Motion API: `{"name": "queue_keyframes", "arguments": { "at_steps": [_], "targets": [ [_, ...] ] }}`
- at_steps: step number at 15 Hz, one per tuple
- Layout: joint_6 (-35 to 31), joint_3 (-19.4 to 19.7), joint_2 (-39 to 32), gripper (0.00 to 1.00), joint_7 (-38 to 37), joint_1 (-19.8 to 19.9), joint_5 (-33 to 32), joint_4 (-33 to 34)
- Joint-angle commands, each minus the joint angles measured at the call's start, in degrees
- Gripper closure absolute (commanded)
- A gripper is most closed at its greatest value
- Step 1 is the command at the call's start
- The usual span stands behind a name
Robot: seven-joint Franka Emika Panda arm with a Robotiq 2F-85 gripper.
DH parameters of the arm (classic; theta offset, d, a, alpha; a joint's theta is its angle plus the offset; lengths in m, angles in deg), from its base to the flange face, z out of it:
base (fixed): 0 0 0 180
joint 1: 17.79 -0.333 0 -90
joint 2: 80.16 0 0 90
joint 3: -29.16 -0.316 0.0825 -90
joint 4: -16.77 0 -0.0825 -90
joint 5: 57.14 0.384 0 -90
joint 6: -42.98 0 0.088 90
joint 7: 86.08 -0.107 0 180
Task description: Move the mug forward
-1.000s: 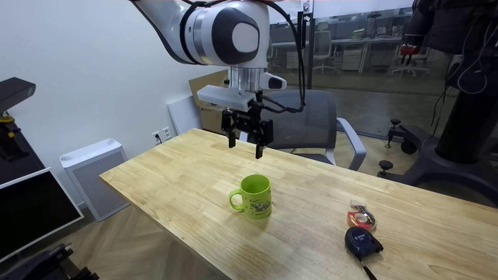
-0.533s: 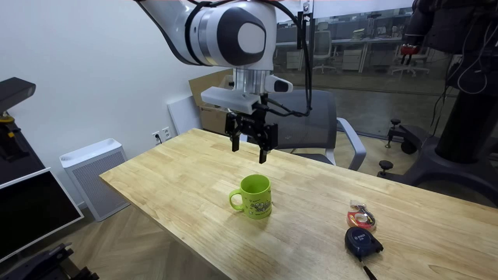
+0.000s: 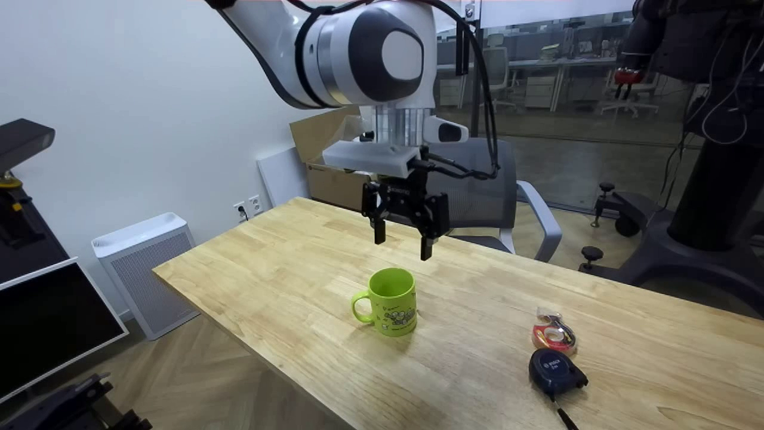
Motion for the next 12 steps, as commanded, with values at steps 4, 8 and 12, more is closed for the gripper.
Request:
{"name": "queue_keyframes", "arguments": {
  "at_steps": [4, 8, 12],
  "targets": [
    [-2.7, 1.3, 2.0, 0.0, -3.1, -0.3, -5.1, -3.4],
    [-2.9, 0.7, 0.1, 0.0, -1.3, 0.4, -4.5, -2.1],
    [-3.0, 0.7, 0.2, 0.0, -1.3, 0.4, -4.5, -2.2]
  ]
}}
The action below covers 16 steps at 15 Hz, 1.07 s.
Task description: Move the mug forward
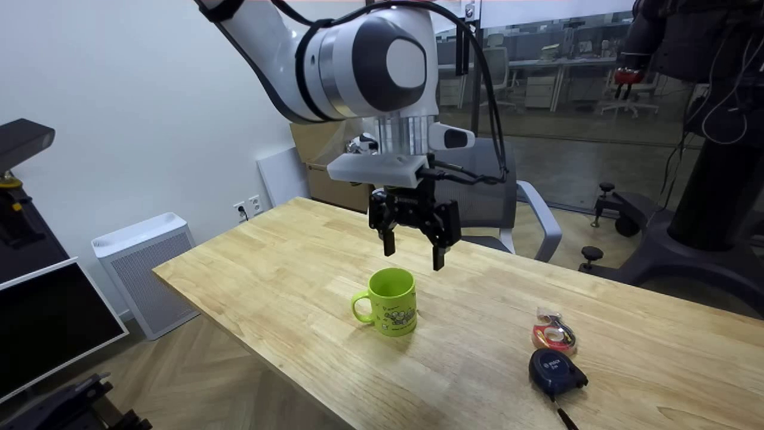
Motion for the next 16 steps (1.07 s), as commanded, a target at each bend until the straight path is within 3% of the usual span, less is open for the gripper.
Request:
{"name": "queue_keyframes", "arguments": {
  "at_steps": [1, 10, 16],
  "targets": [
    [0.2, -0.5, 0.0, 0.0, -0.2, 0.5, -0.3, 0.1],
    [-0.4, -1.1, -3.2, 0.0, 0.1, 0.6, 0.6, 0.6],
    [-8.7, -0.2, -7.0, 0.0, -3.0, -0.5, -0.2, 0.1]
  ]
}}
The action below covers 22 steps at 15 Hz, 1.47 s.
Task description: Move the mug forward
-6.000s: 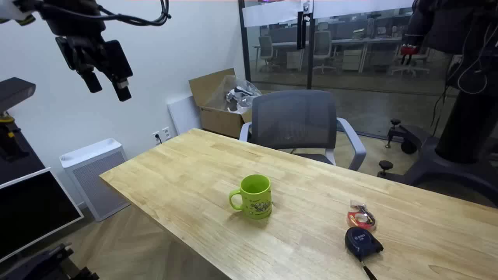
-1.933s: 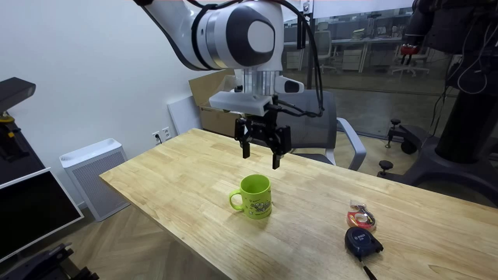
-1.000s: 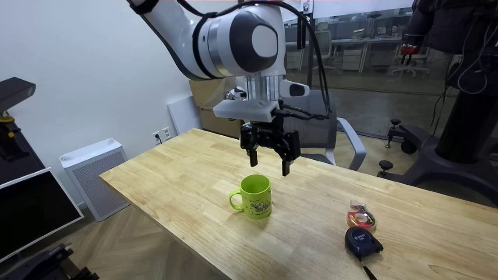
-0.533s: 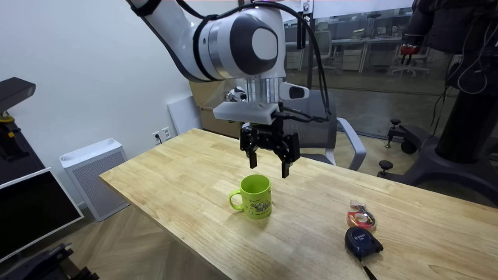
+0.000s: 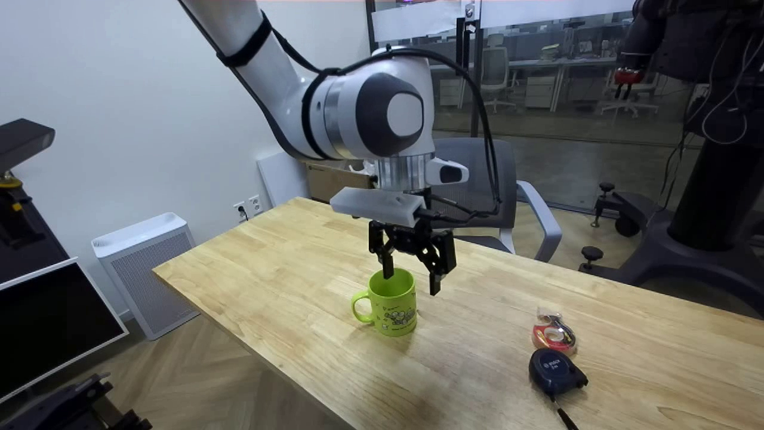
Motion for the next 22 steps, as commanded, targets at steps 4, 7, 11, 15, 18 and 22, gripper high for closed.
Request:
{"name": "queue_keyframes", "arguments": {
  "at_steps": [4, 7, 11, 15, 18, 22],
  "targets": [
    [-5.0, 0.5, -3.3, 0.0, -3.0, -0.8, -0.1, 0.2],
    [-5.0, 0.8, -4.6, 0.0, -3.3, -1.0, -0.3, 0.5],
    [-5.0, 1.3, -5.8, 0.4, -3.2, -1.4, -0.8, 0.2],
    [-5.0, 1.9, -6.1, 0.67, -3.7, -2.1, -1.3, -0.9],
    [-3.7, 1.4, -5.7, 0.87, -3.1, -2.1, -0.8, -1.2],
    [-2.5, 2.0, -3.9, 1.0, -3.8, -3.1, -1.4, -1.5]
  ]
}}
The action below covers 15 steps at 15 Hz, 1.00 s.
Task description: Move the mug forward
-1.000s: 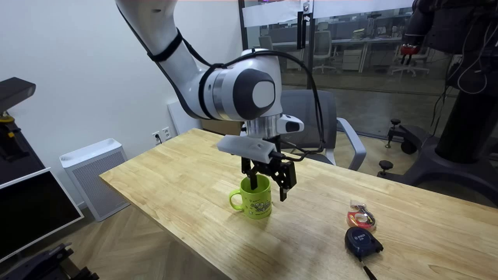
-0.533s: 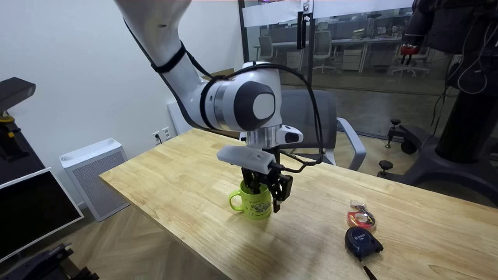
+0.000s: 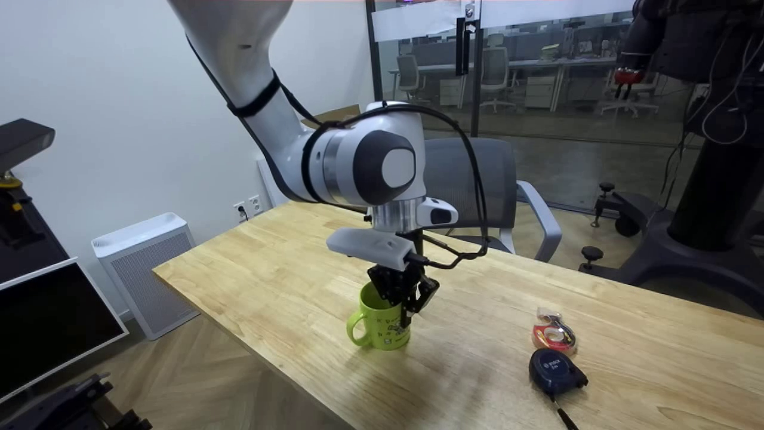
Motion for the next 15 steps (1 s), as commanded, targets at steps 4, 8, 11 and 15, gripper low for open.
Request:
{"name": "queue_keyframes", "arguments": {
  "at_steps": [4, 8, 11, 15],
  "targets": [
    [2.8, 1.2, 6.0, 0.97, -2.9, -2.3, -1.7, -2.2],
    [4.4, 1.0, 10.2, 0.97, -3.1, -2.8, -2.5, -2.5],
    [5.5, 0.6, 12.7, 0.97, -3.2, -2.7, -3.2, -2.7],
    [7.1, 0.4, 11.3, 0.97, -2.8, -2.0, -3.4, 0.4]
  ]
}}
